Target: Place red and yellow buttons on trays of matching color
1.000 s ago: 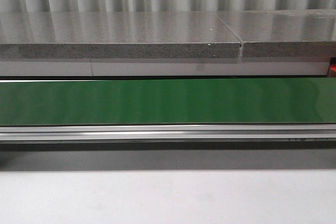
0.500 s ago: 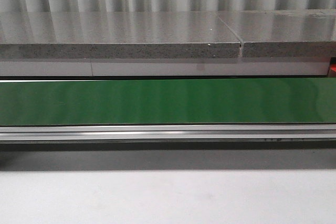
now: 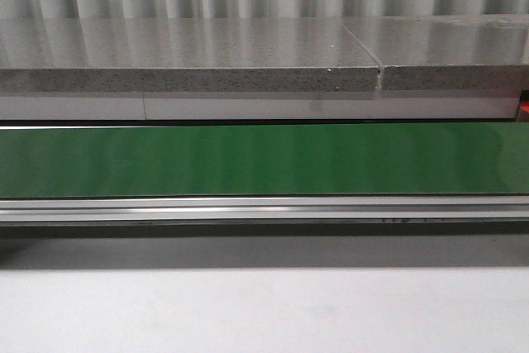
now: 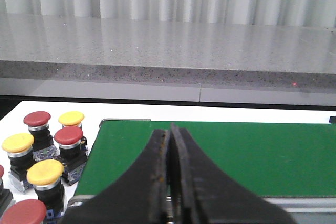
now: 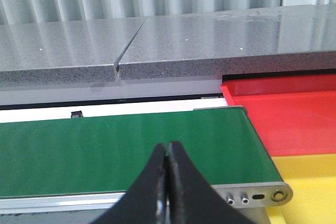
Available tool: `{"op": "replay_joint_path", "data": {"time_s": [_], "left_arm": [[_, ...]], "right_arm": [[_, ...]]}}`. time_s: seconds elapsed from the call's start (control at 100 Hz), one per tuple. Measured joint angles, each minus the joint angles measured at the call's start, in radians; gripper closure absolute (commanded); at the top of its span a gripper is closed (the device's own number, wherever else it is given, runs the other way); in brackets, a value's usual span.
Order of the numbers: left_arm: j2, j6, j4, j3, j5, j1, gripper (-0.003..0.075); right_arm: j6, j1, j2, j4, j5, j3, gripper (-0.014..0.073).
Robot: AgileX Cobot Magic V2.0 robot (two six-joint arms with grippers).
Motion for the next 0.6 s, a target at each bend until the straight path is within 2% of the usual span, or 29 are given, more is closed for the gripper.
{"op": "replay_joint_path", "data": {"time_s": [0.16, 0.35, 0.6], "left_arm": [[0.02, 0.0, 0.0, -0.117, 0.11, 0.0, 0.0733], [0.16, 0.0, 0.0, -0.239, 0.229, 0.0, 0.0733], [0.381, 0.0, 0.0, -0.363, 0.289, 0.0, 0.0733]], "right_arm": [[0.0, 0.0, 0.0, 0.0, 0.0, 0.0, 0.066], [0.0, 0.0, 0.0, 0.0, 0.0, 0.0, 0.066], [0.002, 0.0, 0.0, 0.0, 0.0, 0.0, 0.066]]}}
